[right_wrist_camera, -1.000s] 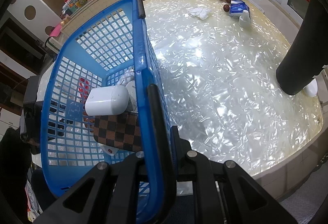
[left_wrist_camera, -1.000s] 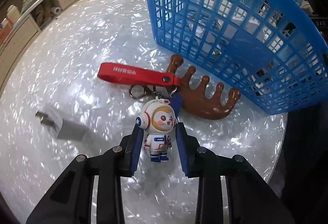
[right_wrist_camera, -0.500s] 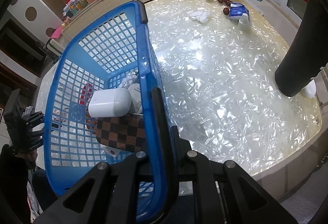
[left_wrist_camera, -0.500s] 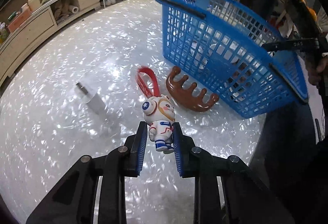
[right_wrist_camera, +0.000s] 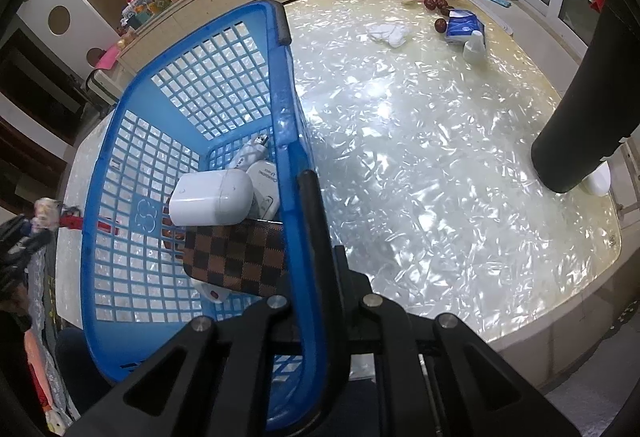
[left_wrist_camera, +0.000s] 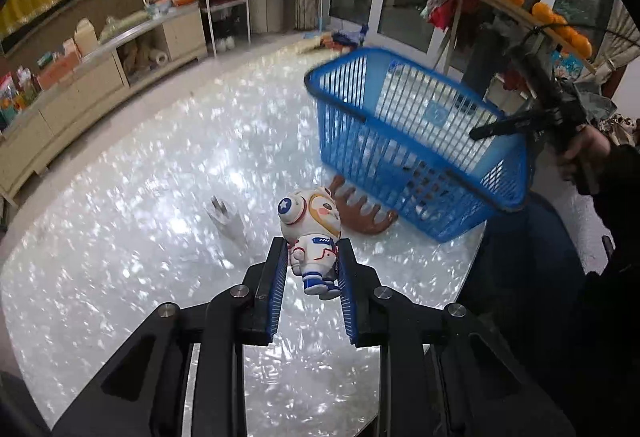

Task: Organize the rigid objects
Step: 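Lift the astronaut keychain with the left gripper and carry it over the basket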

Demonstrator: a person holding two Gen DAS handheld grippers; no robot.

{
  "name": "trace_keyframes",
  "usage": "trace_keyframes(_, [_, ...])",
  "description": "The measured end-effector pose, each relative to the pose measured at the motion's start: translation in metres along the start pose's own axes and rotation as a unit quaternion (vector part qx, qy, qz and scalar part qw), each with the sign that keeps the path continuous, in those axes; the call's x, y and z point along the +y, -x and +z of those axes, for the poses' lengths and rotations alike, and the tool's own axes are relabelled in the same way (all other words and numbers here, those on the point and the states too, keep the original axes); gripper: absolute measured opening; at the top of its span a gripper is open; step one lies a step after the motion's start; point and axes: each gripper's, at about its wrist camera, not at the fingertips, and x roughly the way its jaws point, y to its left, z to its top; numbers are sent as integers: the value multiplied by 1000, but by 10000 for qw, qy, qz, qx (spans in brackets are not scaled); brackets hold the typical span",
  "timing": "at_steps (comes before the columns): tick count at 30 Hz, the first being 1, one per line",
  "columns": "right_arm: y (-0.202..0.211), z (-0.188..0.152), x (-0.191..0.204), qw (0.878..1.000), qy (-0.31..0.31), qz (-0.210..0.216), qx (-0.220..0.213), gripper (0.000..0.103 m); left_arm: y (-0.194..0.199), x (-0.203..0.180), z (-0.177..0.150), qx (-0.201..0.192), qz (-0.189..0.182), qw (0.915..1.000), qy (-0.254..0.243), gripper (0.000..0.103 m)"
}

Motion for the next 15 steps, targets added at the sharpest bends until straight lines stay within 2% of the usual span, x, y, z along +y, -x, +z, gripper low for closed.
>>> trace_keyframes(8, [0,0,0,10000,11,44,-15,6,37,-26,33,-439,-171,9980,-412,27])
trace_keyframes(15, [0,0,0,10000,9,44,-9,6,53,-63,66,-884,-415,9906,-958,27])
